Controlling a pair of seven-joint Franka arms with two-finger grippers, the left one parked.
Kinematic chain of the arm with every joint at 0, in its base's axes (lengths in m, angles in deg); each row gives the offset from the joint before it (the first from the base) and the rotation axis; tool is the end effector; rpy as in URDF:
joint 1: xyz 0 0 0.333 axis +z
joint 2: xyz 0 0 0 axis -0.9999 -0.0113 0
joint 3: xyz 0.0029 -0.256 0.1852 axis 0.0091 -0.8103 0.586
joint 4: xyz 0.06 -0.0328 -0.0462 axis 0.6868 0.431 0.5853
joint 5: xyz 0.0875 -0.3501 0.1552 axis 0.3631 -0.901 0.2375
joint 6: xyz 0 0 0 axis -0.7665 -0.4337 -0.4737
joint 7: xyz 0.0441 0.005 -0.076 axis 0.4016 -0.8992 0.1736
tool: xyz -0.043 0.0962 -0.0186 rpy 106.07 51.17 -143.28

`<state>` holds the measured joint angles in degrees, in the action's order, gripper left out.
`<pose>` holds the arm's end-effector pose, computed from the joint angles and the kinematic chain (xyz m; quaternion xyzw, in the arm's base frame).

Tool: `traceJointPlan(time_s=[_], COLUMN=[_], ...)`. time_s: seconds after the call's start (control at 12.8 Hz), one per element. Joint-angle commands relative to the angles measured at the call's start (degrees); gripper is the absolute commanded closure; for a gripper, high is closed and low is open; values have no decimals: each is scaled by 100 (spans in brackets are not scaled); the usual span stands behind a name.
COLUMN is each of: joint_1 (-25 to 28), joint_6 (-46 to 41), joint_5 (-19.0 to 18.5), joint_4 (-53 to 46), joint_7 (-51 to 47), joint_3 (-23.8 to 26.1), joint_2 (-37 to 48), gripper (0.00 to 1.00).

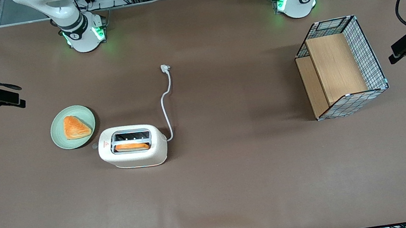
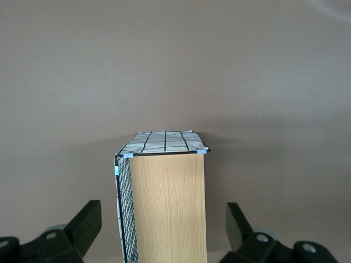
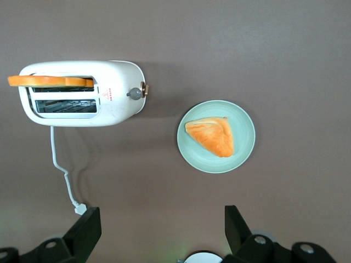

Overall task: Press toaster button with right arm
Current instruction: 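Move the right gripper in over the green plate toward the toaster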

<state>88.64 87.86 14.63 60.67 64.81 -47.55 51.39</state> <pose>0.5552 -0.0056 0.5906 -0.9947 0.0300 0.0788 0.0586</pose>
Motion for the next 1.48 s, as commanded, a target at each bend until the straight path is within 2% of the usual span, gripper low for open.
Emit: traceJointPlan(time_s=[0.0, 0.39, 0.55, 1.4], joint_1=[167, 212, 194, 133], joint_6=[-8, -8, 1, 176], joint_5=[105, 132, 254, 281], joint_4=[26, 167, 229, 518], joint_7=[-37, -64, -55, -64], joint_3=[8, -1, -1, -1], joint_2=[-113, -140, -140, -148], gripper=[0, 0, 0, 0])
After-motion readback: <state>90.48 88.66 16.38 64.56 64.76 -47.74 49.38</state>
